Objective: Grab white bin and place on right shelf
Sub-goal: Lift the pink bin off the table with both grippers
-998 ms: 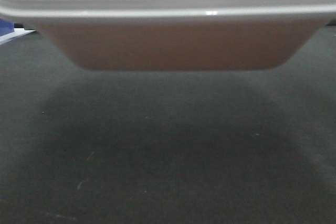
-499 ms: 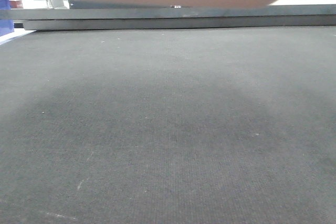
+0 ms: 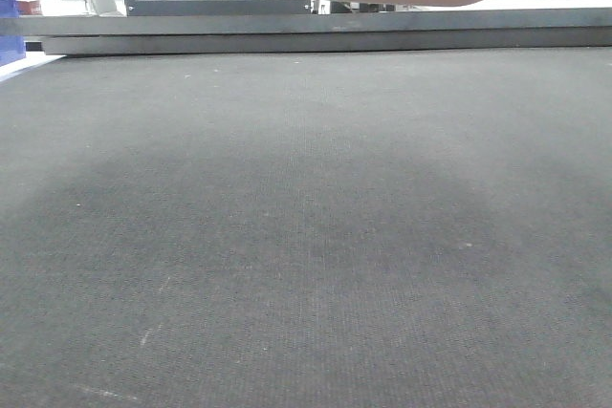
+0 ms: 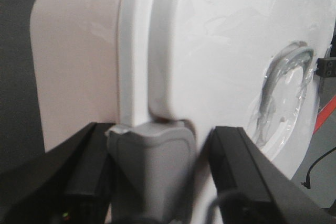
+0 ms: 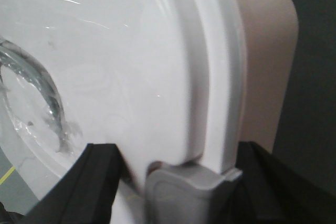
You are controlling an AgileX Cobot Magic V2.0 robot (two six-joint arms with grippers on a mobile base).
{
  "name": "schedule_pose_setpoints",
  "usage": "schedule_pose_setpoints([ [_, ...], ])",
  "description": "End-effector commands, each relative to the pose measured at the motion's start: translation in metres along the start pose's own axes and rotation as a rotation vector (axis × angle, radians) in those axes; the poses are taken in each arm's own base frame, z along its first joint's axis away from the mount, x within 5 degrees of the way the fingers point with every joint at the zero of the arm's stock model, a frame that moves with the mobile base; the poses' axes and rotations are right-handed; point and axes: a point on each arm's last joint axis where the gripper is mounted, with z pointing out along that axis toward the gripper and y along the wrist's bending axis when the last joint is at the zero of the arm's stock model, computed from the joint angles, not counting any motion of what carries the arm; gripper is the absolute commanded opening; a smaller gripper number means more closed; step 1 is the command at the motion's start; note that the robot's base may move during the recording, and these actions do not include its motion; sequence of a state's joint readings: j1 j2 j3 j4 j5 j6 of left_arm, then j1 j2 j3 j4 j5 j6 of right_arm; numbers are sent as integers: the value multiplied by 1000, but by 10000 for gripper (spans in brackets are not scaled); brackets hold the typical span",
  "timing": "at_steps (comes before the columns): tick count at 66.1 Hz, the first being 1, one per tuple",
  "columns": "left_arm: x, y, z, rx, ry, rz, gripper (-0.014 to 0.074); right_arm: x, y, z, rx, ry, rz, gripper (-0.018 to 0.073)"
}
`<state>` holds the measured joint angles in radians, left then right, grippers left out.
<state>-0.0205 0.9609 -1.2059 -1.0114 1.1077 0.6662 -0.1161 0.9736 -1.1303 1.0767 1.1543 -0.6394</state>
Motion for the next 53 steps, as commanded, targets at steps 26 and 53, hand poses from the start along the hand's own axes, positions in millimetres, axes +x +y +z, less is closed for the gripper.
schedule_pose_setpoints([
  [26,-13,-30,-9,223,-87,-45,238,-9,38,-10,-281,-52,14,464],
  [53,-13,-30,-9,223,-87,-45,238,-9,38,-10,-281,-52,14,464],
])
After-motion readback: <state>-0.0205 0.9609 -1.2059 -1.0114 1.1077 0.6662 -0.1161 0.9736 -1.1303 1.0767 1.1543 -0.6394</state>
